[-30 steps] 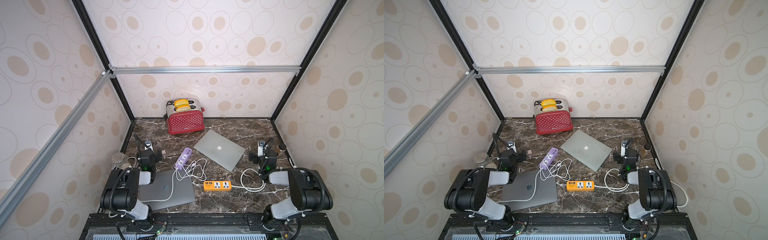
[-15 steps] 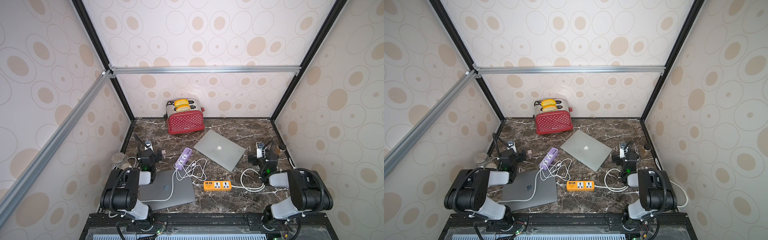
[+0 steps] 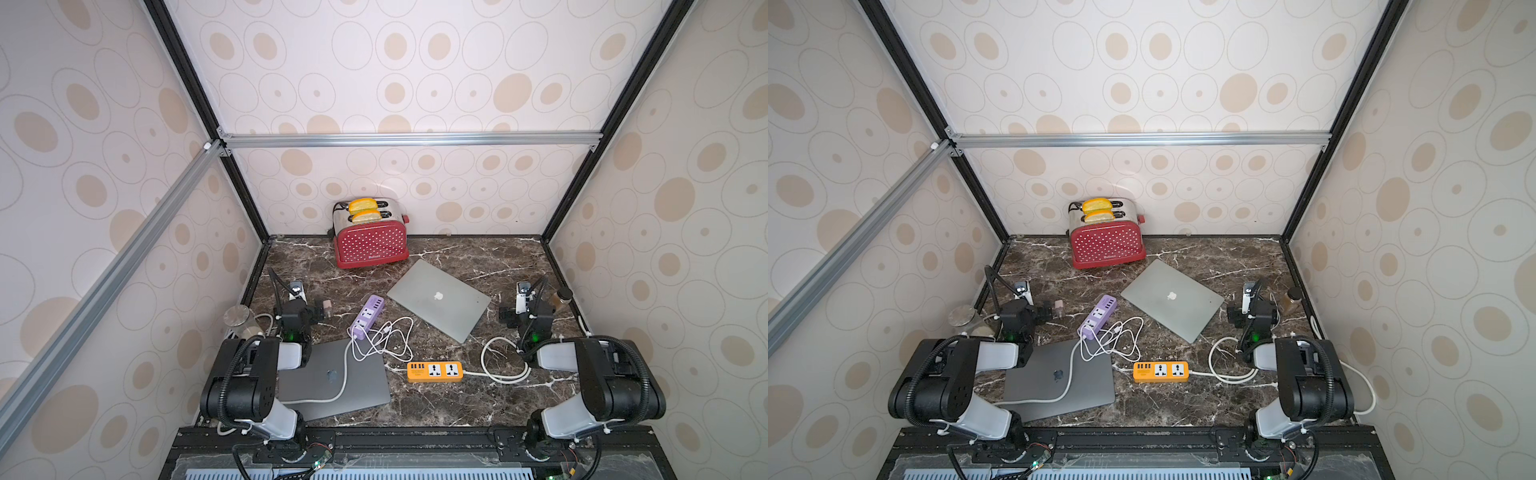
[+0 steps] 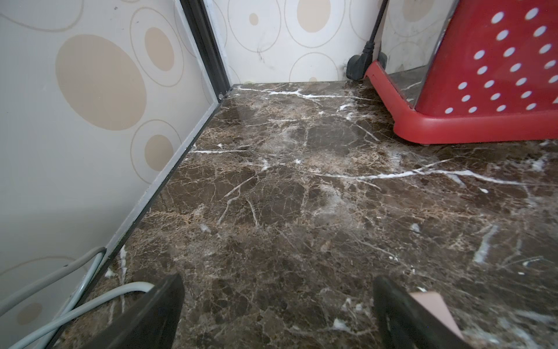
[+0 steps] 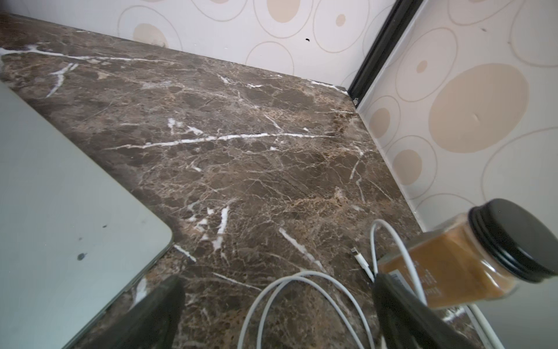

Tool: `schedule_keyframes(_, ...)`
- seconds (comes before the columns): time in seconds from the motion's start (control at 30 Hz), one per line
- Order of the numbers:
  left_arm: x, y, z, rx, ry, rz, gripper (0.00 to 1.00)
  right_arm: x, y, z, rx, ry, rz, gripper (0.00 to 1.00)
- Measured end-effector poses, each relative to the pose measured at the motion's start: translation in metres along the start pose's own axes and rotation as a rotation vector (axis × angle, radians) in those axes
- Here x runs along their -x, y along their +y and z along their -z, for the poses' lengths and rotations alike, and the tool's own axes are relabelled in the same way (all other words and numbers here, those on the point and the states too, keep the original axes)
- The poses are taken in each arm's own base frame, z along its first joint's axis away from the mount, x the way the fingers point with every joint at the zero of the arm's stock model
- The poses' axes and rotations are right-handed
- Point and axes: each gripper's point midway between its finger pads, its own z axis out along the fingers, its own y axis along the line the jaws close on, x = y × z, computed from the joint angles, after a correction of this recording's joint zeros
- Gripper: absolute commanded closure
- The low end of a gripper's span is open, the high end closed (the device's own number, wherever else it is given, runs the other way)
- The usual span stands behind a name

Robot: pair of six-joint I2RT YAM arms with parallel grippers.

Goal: Unplug the laptop charger
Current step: Reset both arms

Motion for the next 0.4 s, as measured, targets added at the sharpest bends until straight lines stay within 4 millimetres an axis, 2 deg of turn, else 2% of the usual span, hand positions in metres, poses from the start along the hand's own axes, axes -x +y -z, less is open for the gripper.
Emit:
schedule_keyframes(0.2, 0.0, 0.0, 0.0, 0.0, 0.0, 0.0, 0.01, -0.0024, 0.0093, -0.0024, 0.08, 0.013, 0.006, 0.0)
schedule_keyframes(0.4, -0.0001, 0.0, 0.0, 0.0, 0.0, 0.0, 0.01, 0.0008, 0.0088, -0.0046, 0.135, 0.001, -0.011, 0.0)
